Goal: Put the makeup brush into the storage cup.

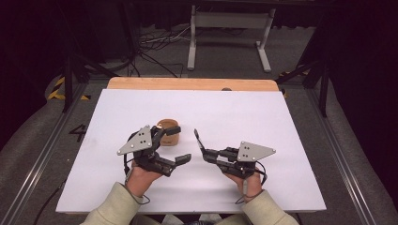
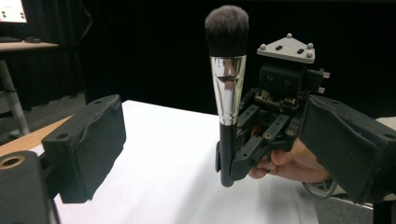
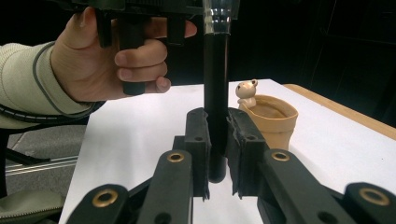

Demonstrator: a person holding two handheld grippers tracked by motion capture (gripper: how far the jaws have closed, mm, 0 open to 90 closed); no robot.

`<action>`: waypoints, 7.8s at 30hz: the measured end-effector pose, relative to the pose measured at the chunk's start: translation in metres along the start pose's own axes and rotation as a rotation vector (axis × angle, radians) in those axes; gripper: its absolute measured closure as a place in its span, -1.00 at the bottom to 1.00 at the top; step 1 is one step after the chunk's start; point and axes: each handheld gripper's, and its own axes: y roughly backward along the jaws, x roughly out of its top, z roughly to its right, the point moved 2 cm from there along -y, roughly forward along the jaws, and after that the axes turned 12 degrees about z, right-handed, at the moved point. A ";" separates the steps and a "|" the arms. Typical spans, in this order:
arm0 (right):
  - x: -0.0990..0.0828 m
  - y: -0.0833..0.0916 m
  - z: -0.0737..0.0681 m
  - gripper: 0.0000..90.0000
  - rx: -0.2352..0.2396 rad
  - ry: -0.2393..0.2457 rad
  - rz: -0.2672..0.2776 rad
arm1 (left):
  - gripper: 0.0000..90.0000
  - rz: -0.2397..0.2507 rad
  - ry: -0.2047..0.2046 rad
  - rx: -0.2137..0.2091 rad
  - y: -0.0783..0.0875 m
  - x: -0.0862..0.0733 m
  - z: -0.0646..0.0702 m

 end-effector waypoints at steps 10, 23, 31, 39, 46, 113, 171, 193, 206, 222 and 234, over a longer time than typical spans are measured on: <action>-0.001 -0.002 0.000 0.77 -0.002 0.010 0.003 | -0.58 -0.033 -0.022 0.007 -0.013 -0.004 0.004; -0.001 -0.001 0.000 0.77 -0.029 0.026 0.003 | -0.16 -0.052 0.001 -0.034 -0.027 -0.011 0.009; -0.001 -0.002 -0.001 0.77 -0.031 0.029 0.001 | 0.20 -0.060 0.058 -0.042 -0.028 -0.015 0.008; -0.002 -0.003 -0.003 0.76 -0.029 0.048 -0.008 | 0.70 -0.054 0.087 -0.036 -0.025 -0.016 0.005; -0.002 -0.003 -0.003 0.76 -0.029 0.046 -0.004 | 0.71 -0.069 0.071 -0.023 -0.024 -0.014 0.006; 0.008 0.077 0.016 -1.00 -0.397 0.039 -0.036 | 0.72 -0.073 0.002 0.433 0.028 0.009 -0.049; 0.001 0.083 0.019 -1.00 -0.413 -0.024 -0.025 | 0.72 -0.184 0.042 0.555 0.015 -0.027 -0.076; 0.002 0.083 0.020 -1.00 -0.410 -0.042 -0.016 | 0.71 -0.249 0.041 0.536 0.013 -0.034 -0.077; 0.003 0.082 0.022 -1.00 -0.401 -0.050 -0.007 | 0.64 -0.246 0.038 0.524 0.016 -0.032 -0.076; 0.006 0.074 0.029 -1.00 -0.382 -0.037 -0.002 | -0.60 -0.132 0.036 0.495 0.039 -0.014 -0.066; 0.018 0.077 0.042 -1.00 -0.373 0.012 -0.004 | -0.92 -0.070 0.013 0.427 0.069 0.005 -0.047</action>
